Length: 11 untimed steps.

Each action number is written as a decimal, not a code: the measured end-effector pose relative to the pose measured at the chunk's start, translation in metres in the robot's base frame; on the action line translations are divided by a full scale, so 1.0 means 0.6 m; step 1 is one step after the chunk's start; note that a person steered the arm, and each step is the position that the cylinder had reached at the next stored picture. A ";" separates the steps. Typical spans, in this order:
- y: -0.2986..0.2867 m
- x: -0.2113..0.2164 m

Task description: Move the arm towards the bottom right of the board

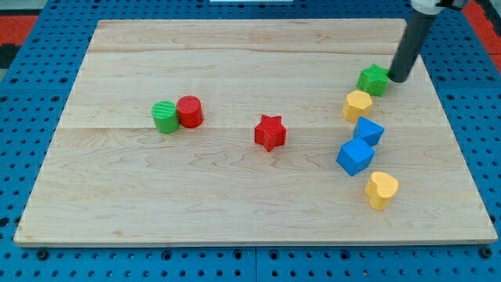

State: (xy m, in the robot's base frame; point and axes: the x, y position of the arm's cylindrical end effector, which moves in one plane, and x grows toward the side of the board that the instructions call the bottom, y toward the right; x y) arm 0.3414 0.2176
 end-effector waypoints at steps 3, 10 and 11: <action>0.000 0.004; 0.050 0.460; -0.046 0.462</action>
